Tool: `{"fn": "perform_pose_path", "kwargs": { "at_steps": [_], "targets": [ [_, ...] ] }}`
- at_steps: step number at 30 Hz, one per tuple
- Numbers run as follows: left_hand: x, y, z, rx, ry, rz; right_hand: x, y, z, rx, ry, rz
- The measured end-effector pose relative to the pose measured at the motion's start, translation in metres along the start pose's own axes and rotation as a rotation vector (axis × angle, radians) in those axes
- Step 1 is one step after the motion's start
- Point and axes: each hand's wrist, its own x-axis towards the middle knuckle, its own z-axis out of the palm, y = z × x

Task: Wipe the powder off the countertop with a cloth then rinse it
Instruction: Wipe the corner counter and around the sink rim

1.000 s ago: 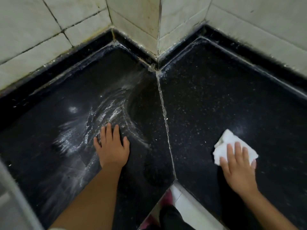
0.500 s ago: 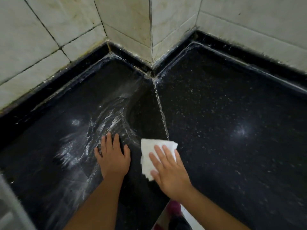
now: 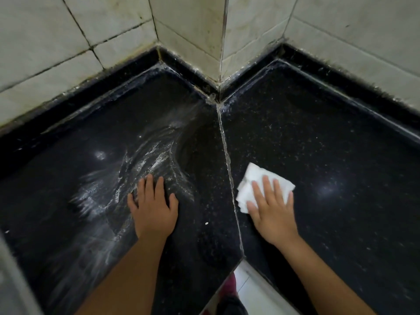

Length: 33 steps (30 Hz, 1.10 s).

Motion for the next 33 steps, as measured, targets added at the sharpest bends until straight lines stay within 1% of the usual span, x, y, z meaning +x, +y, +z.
{"fn": "perform_pose_path", "kwargs": {
  "at_steps": [1, 3, 6, 9, 11, 12, 14, 15, 19, 22, 24, 26, 28, 29, 30, 31, 33],
  "targets": [
    [0.0, -0.001, 0.001, 0.002, -0.001, -0.002, 0.009, -0.021, 0.0, 0.006, -0.013, -0.048],
    [0.0, -0.001, 0.001, -0.001, 0.0, -0.012, 0.009, -0.058, 0.012, -0.032, 0.079, -0.135],
    [-0.001, 0.0, 0.0, -0.005, 0.004, -0.018, -0.018, -0.091, 0.036, 0.013, 0.102, -0.302],
    [-0.001, 0.002, -0.001, -0.01, -0.001, -0.015, -0.05, -0.082, 0.046, 0.049, 0.127, -0.446],
    [-0.001, 0.002, -0.002, -0.007, -0.007, -0.006, -0.067, -0.061, 0.051, -0.019, 0.124, -0.496],
    [-0.001, 0.001, -0.003, -0.008, -0.008, -0.004, -0.074, -0.046, 0.054, -0.054, 0.15, -0.512],
    [-0.002, 0.0, -0.003, -0.005, -0.013, -0.003, -0.082, -0.013, 0.057, -0.114, 0.212, -0.51],
    [-0.002, 0.0, -0.003, -0.002, -0.017, 0.0, -0.082, 0.003, 0.054, -0.132, 0.203, -0.465],
    [-0.003, -0.002, -0.001, -0.01, -0.024, 0.007, -0.081, 0.049, 0.034, -0.147, 0.102, -0.166],
    [-0.003, -0.004, -0.001, -0.009, -0.026, 0.01, -0.072, 0.055, 0.032, -0.165, 0.06, -0.098],
    [-0.003, -0.003, -0.001, -0.007, -0.024, 0.011, -0.05, 0.039, 0.022, -0.168, 0.041, -0.083],
    [-0.002, -0.003, -0.001, -0.003, -0.021, 0.011, -0.017, 0.016, 0.013, -0.165, 0.028, -0.095],
    [-0.002, -0.004, 0.0, 0.001, -0.017, 0.012, 0.007, -0.017, 0.003, -0.101, -0.036, -0.132],
    [-0.002, -0.004, 0.0, -0.001, -0.015, 0.011, 0.013, -0.032, 0.003, -0.106, -0.027, -0.188],
    [-0.002, -0.005, 0.0, -0.005, -0.012, 0.009, 0.012, -0.044, 0.008, -0.148, 0.021, -0.243],
    [-0.002, -0.005, 0.0, -0.01, -0.009, 0.006, 0.005, -0.051, 0.017, -0.153, 0.013, -0.293],
    [0.0, -0.006, 0.0, -0.024, 0.002, 0.01, -0.022, -0.048, 0.031, -0.179, 0.022, -0.459]
  ]
}}
